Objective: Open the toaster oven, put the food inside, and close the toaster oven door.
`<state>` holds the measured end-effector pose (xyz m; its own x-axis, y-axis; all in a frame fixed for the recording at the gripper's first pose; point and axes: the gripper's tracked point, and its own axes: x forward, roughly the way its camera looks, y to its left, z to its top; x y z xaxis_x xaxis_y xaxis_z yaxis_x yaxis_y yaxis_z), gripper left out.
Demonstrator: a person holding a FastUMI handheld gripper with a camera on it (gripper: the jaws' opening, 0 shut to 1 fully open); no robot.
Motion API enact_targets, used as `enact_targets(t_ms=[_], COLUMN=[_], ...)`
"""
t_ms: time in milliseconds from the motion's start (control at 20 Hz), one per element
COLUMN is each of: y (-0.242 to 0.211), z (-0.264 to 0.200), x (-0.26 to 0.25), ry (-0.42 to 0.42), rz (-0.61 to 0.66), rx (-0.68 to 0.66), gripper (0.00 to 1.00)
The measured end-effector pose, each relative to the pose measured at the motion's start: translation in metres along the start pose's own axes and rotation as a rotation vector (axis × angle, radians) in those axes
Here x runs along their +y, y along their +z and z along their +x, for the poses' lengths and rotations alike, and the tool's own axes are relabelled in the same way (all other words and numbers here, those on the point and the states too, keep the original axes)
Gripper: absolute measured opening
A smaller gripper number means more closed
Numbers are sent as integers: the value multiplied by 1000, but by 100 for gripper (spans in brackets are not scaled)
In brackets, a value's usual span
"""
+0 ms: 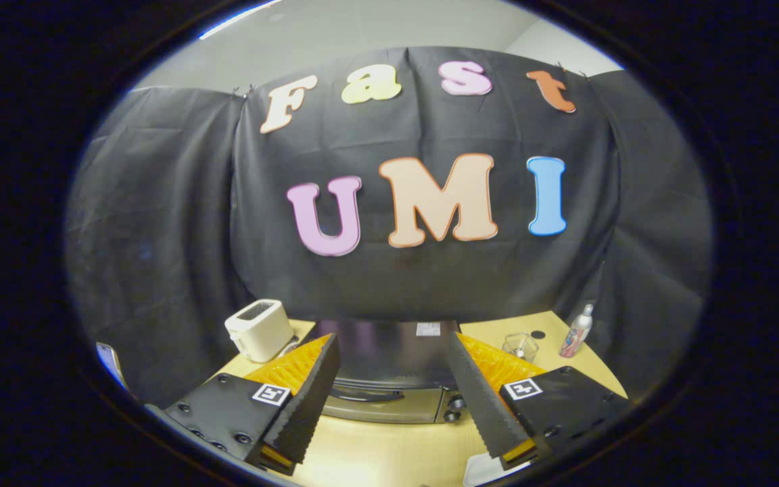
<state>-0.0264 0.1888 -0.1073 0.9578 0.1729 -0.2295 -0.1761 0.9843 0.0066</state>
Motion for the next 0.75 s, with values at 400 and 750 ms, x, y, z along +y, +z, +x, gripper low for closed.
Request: enact_targets(t_ms=[400,750], y=[11,11], z=[-42,-56], x=[-20,-10], ry=[-39,-27], rz=[41,7], rx=[-85,-109], gripper=[99,99])
